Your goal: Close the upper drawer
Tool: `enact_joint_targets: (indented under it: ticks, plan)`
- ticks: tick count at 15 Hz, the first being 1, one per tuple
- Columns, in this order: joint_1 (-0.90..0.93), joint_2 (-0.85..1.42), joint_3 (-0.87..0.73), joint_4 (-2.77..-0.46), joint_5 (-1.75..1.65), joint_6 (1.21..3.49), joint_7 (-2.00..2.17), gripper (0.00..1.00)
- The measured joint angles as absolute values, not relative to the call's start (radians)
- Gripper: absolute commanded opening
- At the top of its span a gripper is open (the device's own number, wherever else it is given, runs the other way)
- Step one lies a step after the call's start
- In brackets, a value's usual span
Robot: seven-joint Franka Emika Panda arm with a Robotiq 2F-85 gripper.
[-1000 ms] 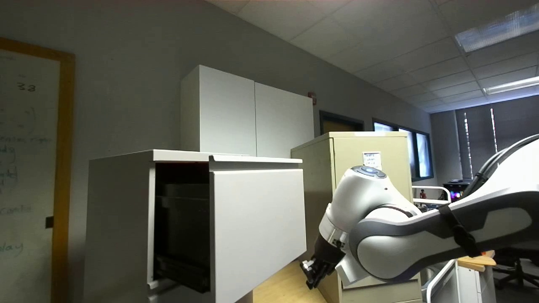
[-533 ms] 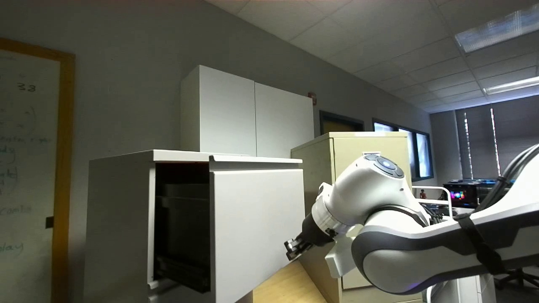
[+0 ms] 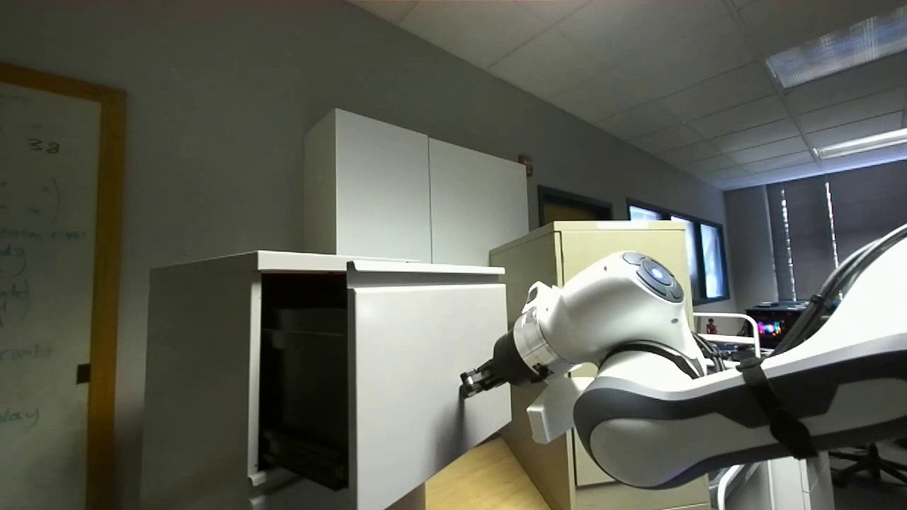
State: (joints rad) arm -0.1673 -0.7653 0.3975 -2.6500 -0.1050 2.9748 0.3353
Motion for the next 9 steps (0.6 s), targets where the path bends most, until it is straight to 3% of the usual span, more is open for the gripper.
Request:
enact_joint_targets:
  ticks: [9]
  plan:
    - [-0.229, -0.578, 0.445, -2.440, -0.141, 2.969, 0.300, 0.00]
